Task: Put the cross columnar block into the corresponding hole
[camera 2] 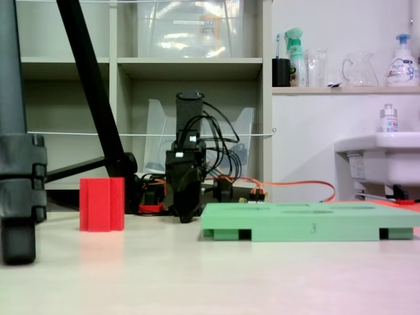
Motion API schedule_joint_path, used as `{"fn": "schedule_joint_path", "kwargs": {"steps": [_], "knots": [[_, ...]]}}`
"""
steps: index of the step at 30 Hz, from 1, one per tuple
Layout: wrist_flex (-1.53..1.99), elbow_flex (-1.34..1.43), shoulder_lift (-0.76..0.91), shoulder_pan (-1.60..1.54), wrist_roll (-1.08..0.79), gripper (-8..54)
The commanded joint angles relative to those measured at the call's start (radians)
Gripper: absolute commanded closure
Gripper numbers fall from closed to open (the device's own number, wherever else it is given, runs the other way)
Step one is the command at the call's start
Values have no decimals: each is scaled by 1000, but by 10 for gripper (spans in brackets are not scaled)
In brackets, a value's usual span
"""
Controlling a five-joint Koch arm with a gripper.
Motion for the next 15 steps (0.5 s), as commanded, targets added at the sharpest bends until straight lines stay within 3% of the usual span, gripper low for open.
{"fn": "schedule_joint_path", "kwargs": {"steps": [1,13,15], "knots": [[38,69,69,-6,17,117],[35,69,69,-8,21,113],[9,69,69,-3,225,115]]}}
